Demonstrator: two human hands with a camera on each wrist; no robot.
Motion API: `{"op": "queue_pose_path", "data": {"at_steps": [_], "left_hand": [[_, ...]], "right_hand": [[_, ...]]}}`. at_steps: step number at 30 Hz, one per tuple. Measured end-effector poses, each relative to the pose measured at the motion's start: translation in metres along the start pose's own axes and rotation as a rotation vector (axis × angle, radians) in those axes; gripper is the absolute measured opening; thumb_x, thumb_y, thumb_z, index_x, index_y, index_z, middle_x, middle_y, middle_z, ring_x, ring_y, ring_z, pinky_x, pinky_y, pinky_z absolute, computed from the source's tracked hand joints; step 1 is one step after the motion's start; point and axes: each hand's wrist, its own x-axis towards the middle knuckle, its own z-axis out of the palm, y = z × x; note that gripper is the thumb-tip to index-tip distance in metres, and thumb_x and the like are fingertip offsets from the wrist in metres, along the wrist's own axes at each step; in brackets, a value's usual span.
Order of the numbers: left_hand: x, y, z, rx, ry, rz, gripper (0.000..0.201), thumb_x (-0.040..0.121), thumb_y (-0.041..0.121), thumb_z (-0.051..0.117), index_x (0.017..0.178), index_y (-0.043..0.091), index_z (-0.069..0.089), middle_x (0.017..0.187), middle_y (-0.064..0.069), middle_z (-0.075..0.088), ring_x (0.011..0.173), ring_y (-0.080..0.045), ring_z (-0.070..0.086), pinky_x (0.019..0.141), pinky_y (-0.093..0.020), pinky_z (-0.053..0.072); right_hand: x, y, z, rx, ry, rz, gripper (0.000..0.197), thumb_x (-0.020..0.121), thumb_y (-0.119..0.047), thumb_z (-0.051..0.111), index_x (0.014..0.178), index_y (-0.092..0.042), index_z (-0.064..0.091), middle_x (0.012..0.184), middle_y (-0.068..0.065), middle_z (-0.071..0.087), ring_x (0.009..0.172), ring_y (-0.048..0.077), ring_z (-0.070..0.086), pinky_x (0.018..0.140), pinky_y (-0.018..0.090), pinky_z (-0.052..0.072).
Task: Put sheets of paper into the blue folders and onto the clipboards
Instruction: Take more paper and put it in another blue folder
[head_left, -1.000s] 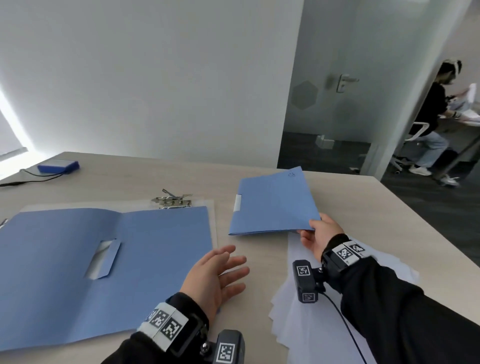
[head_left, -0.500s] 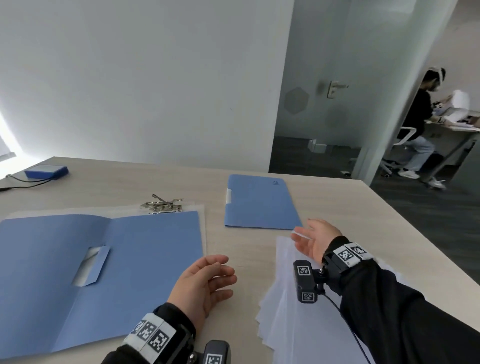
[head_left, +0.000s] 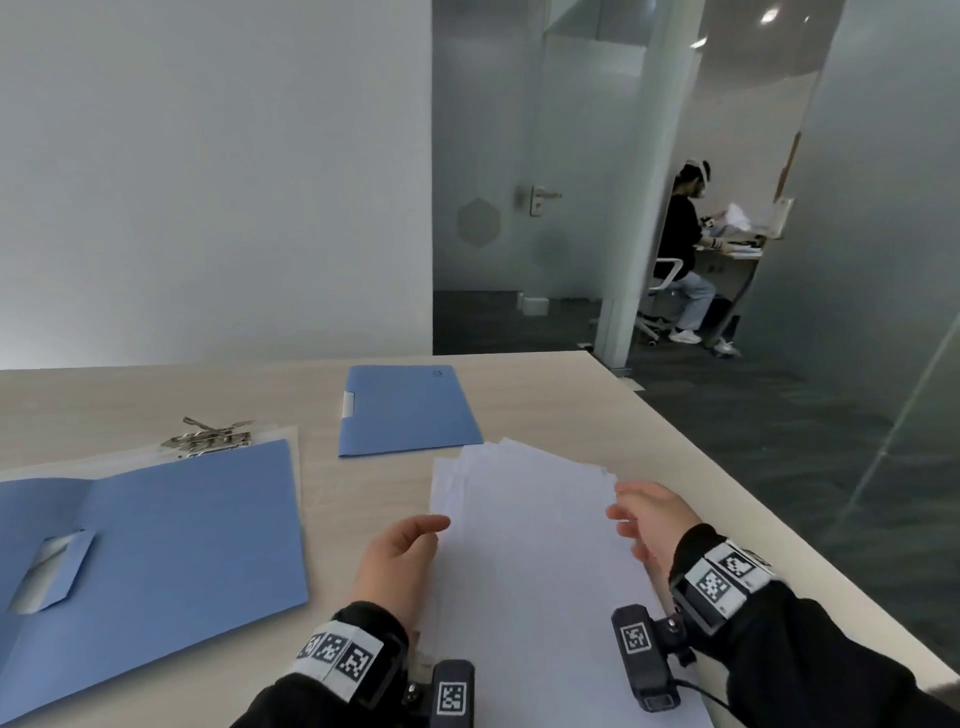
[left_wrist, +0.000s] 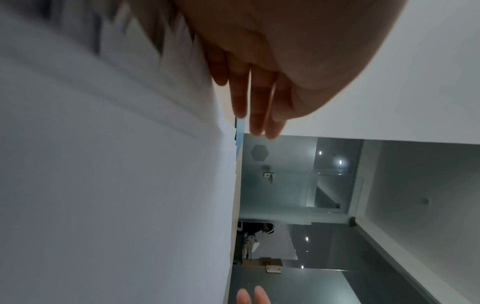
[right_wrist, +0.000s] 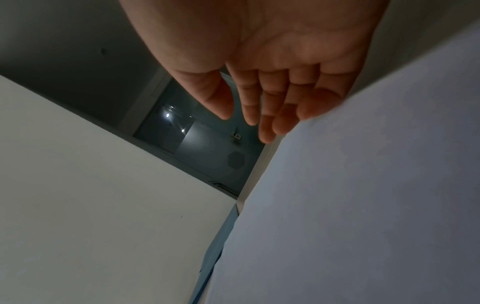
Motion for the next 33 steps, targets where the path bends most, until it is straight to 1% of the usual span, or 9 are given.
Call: {"op": "queue_pose_path", "data": {"at_steps": [4,6,8,10,13,17,22,27,33], "left_hand": [[0.011,-0.007,0.012,0.401,-0.135,0.056,0.044,0.089,0.023,0.054,0.133,0.022,0.056,0.147,0.001,0.048,0.138,-0.019,0.04,0.116,-0.036,0.029],[0.015,-0.006,0.016,0.652,-0.204,0.069,0.044,0.089,0.036,0.049,0.131,0.028,0.055,0.157,0.006,0.03,0.148,-0.016,0.02,0.119,-0.037,0.018],[0.012,-0.003,0.019,0.794,-0.242,0.065,0.034,0.086,0.044,0.043,0.117,0.039,0.056,0.16,0.012,0.023,0.15,-0.013,0.008,0.12,-0.038,0.012],[0.007,0.001,0.021,0.845,-0.266,0.054,0.038,0.088,0.045,0.042,0.125,0.045,0.051,0.161,0.013,0.017,0.15,-0.012,0.003,0.119,-0.038,0.008],[0.001,0.004,0.023,0.848,-0.258,0.037,0.053,0.087,0.049,0.045,0.139,0.051,0.038,0.161,0.016,0.013,0.15,-0.011,0.0,0.119,-0.039,0.002],[0.0,0.006,0.021,0.896,-0.261,0.049,0.066,0.087,0.052,0.043,0.149,0.041,0.024,0.162,0.016,0.01,0.15,-0.011,0.0,0.119,-0.038,0.003],[-0.002,0.008,0.02,0.927,-0.315,0.028,0.065,0.084,0.055,0.043,0.147,0.045,0.026,0.163,0.015,0.005,0.15,-0.012,-0.006,0.119,-0.04,-0.002],[-0.001,0.008,0.021,0.944,-0.349,0.012,0.06,0.081,0.057,0.043,0.139,0.057,0.03,0.163,0.014,0.005,0.15,-0.013,-0.008,0.119,-0.042,-0.004],[-0.001,0.008,0.02,0.905,-0.326,0.025,0.061,0.084,0.057,0.045,0.142,0.049,0.03,0.162,0.015,0.008,0.15,-0.012,-0.004,0.119,-0.041,-0.001]], "right_hand": [[-0.011,0.013,-0.03,-0.077,0.036,0.059,0.03,0.093,-0.016,0.047,0.121,-0.021,0.054,0.092,0.006,0.059,0.086,0.023,0.056,0.078,0.038,0.053],[-0.017,0.017,-0.038,-0.039,0.005,0.113,0.031,0.093,-0.016,0.047,0.123,-0.022,0.052,0.097,0.008,0.058,0.094,0.028,0.06,0.09,0.046,0.053],[-0.023,0.02,-0.043,0.044,-0.022,0.15,0.029,0.094,-0.015,0.046,0.122,-0.02,0.051,0.099,0.009,0.058,0.093,0.029,0.062,0.087,0.046,0.055],[-0.028,0.02,-0.048,0.091,-0.044,0.162,0.022,0.095,-0.014,0.046,0.116,-0.019,0.051,0.098,0.008,0.06,0.084,0.026,0.064,0.073,0.039,0.057],[-0.029,0.023,-0.051,0.125,-0.058,0.163,0.024,0.091,-0.009,0.05,0.113,-0.017,0.049,0.092,0.009,0.066,0.074,0.026,0.063,0.062,0.032,0.053],[-0.023,0.028,-0.052,0.121,-0.055,0.194,0.031,0.086,-0.009,0.055,0.117,-0.006,0.051,0.097,0.018,0.075,0.081,0.032,0.069,0.073,0.041,0.057],[-0.022,0.031,-0.053,0.06,-0.079,0.193,0.02,0.089,-0.011,0.057,0.1,0.004,0.066,0.102,0.024,0.072,0.086,0.035,0.066,0.083,0.045,0.053],[-0.014,0.033,-0.052,-0.021,-0.091,0.137,0.024,0.089,-0.003,0.06,0.107,0.012,0.065,0.105,0.029,0.07,0.101,0.044,0.066,0.097,0.053,0.049],[-0.015,0.031,-0.054,-0.093,-0.055,0.003,0.013,0.087,-0.007,0.063,0.093,0.0,0.072,0.092,0.021,0.075,0.089,0.04,0.071,0.088,0.054,0.054]]}}
